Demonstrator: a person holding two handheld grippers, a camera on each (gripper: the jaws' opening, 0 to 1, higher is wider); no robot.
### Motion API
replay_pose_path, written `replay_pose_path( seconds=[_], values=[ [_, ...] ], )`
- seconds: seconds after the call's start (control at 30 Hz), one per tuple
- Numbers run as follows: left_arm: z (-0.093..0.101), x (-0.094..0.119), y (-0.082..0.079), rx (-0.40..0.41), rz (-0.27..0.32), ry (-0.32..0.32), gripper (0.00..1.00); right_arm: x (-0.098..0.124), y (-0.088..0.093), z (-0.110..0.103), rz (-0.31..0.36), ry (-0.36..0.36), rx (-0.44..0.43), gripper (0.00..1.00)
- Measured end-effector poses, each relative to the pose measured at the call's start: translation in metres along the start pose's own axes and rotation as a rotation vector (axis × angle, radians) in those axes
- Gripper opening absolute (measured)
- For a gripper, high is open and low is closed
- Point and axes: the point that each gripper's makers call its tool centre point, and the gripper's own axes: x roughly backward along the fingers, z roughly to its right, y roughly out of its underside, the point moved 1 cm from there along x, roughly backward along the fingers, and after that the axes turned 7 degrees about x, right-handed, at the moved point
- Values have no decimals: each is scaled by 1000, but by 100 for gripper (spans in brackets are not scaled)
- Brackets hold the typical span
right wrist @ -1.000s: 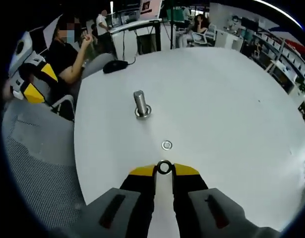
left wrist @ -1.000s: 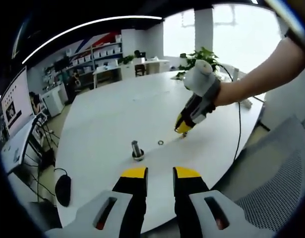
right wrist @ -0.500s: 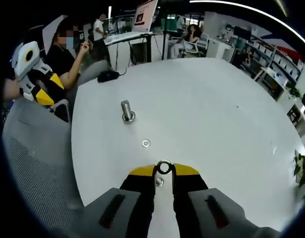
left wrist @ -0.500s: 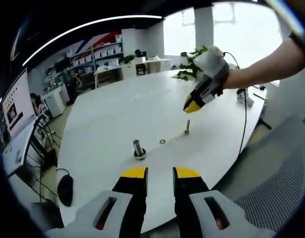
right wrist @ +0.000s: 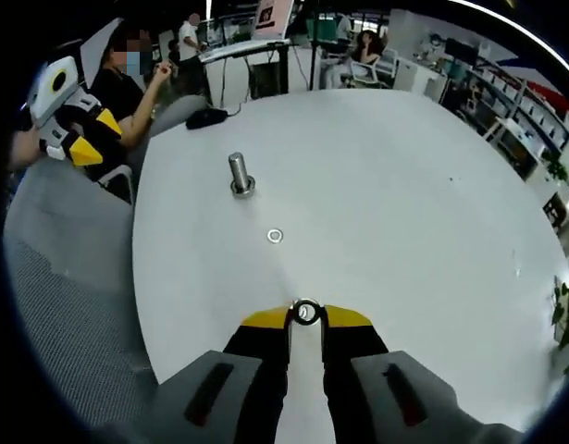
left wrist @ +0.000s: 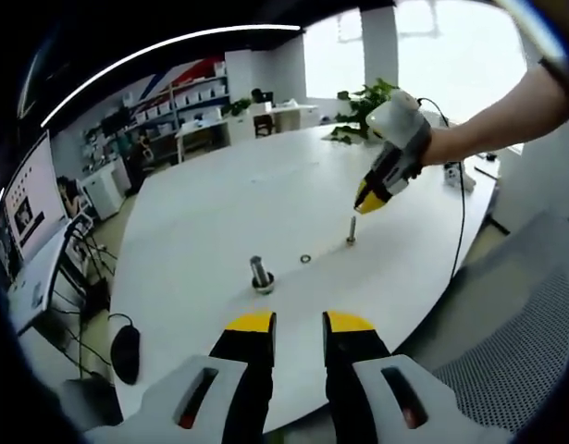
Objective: Place the washer onto the threaded stud by aligning its center hole with the stud, sliding it down to the base, and recovering from edge contact or off-axis alignment until the washer reaches the visible bottom stop.
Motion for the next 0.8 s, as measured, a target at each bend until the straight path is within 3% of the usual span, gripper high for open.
replay_pose_path(
  seconds=[0.8],
  values=[
    [-3,0,1,-7,-6,-14,18,-14,-1,-1,-29,-33,22,14]
  ],
)
